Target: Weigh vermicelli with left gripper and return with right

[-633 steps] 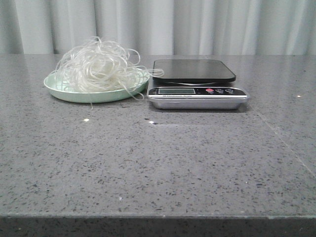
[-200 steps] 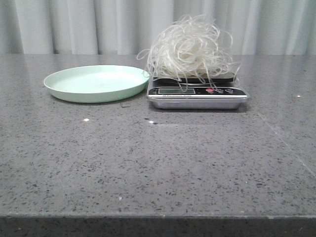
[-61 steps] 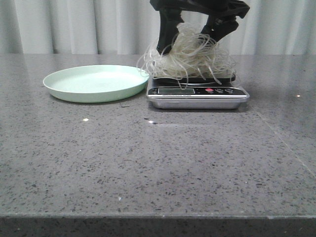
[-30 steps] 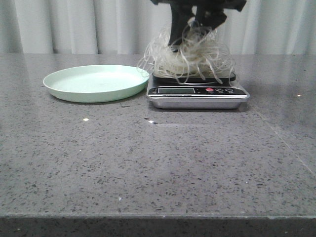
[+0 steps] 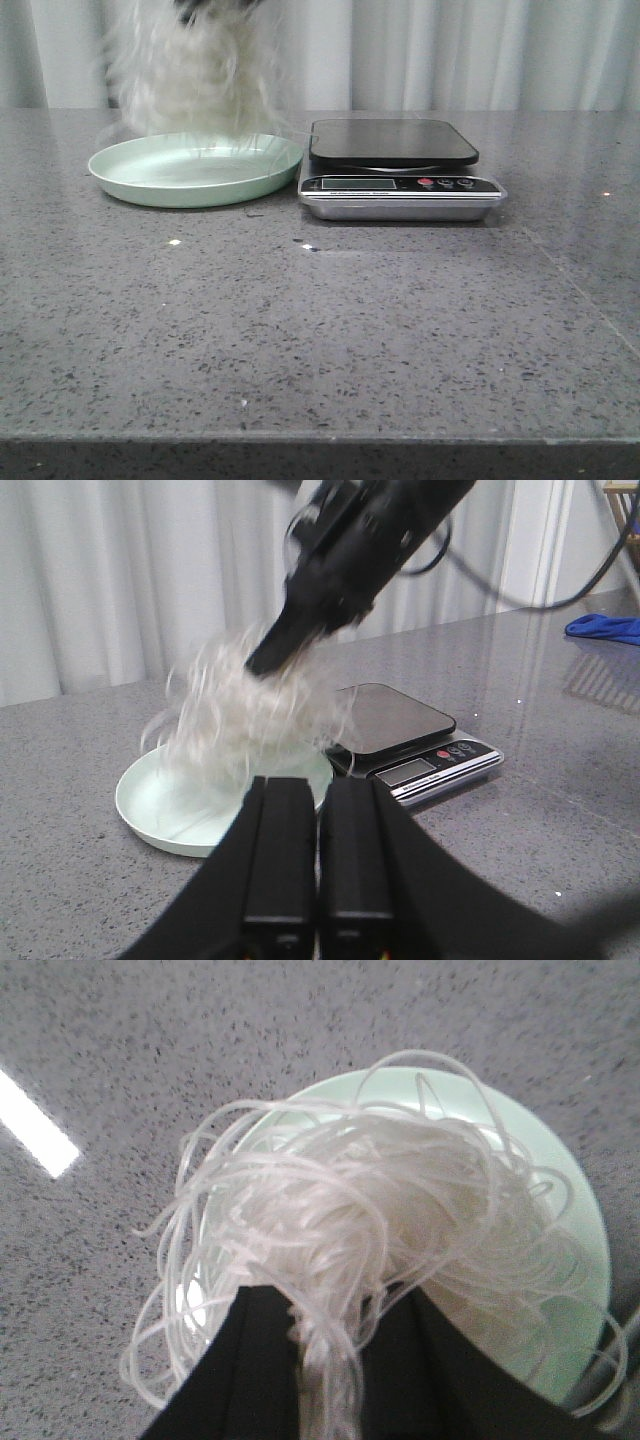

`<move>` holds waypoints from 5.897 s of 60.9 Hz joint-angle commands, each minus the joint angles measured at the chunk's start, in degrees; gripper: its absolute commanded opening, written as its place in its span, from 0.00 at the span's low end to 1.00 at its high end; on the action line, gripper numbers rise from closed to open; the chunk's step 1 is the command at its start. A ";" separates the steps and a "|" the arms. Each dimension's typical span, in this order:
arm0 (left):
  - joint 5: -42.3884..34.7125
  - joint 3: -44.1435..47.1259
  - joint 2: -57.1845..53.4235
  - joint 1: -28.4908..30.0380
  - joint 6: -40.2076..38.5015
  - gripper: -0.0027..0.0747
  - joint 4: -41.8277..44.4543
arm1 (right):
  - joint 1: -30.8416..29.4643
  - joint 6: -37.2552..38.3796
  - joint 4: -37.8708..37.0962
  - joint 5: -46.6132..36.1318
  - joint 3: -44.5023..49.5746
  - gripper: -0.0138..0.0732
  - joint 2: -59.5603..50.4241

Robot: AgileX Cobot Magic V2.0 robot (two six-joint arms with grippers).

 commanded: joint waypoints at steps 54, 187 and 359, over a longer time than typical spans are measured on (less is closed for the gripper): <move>-4.73 -1.43 0.43 0.12 -0.17 0.20 -0.60 | -6.99 -2.29 -2.57 -10.94 27.91 0.85 -35.50; -14.33 15.79 -9.69 27.85 -0.63 0.20 2.95 | -9.25 -2.20 -5.07 -38.67 94.29 0.37 -109.72; -14.70 20.36 -13.98 31.32 -1.95 0.20 2.71 | -35.44 -2.08 -9.75 -61.10 116.86 0.37 -116.69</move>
